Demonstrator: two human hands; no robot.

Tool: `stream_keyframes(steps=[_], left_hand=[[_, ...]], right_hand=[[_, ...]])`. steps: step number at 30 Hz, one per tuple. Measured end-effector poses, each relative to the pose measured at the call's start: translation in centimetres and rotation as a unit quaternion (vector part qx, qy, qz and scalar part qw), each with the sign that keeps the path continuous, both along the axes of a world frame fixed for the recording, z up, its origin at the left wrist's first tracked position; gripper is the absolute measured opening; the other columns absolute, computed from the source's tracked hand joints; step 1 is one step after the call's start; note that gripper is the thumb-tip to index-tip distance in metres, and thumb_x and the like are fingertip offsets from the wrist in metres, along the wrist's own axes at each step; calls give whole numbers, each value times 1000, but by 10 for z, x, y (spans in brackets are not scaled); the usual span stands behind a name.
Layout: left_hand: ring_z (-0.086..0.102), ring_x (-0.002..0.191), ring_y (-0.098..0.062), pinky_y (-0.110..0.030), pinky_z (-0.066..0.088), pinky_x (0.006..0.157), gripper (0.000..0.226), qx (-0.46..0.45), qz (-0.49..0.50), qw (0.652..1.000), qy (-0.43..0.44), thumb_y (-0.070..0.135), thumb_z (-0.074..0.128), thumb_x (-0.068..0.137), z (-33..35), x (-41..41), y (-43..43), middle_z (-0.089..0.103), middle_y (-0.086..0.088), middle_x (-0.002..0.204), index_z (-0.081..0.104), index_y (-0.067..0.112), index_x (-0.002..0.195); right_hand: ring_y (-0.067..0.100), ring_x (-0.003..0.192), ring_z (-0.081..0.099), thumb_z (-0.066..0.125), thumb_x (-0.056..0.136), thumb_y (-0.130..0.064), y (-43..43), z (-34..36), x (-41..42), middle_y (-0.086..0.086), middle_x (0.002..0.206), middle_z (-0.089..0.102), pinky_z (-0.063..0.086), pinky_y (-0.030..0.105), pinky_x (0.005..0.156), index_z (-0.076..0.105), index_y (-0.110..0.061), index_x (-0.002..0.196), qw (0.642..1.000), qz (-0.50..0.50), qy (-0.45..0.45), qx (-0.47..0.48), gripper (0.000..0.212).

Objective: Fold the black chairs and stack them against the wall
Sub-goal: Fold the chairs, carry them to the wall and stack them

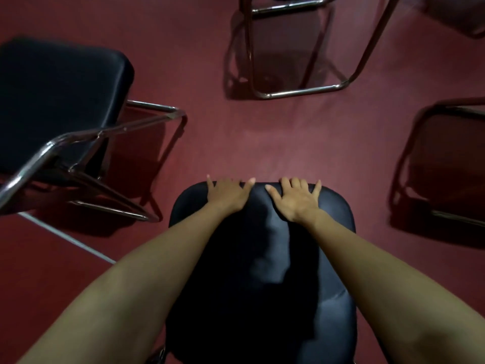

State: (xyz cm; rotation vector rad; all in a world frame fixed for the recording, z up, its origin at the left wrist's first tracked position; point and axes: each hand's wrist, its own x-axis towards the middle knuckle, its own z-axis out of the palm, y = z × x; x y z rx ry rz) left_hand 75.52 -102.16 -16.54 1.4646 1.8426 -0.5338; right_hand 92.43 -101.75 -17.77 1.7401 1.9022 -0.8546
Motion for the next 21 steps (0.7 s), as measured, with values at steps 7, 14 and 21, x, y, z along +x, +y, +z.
stream_keyframes(steps=[7, 14, 21], left_hand=[[40, 135, -31, -54, 2, 116, 70, -33, -10, 998, 43, 56, 10, 100, -1, 12, 13, 52, -16, 140, 56, 13, 133], [36, 137, -32, -51, 5, 117, 71, -15, -3, 999, 40, 56, 12, 100, 17, 11, -3, 51, -17, 140, 57, 11, 132], [37, 136, -31, -51, 8, 116, 66, -14, 2, 999, 44, 55, 15, 100, 74, 17, -33, 49, -15, 142, 53, 14, 136]], right_hand=[[30, 130, 39, 13, 88, -73, 16, 2, -2, 14, 135, 50, 18, 54, 107, 47, -16, 133, 999, 2, -32, -12, 81], [30, 132, 36, 12, 89, -72, 3, 26, -2, 13, 141, 45, 17, 54, 110, 41, -14, 138, 999, 13, -35, -16, 82], [29, 134, 32, 14, 90, -71, -27, 85, 4, 12, 143, 41, 15, 54, 112, 36, -14, 140, 999, 18, -26, -27, 80]])
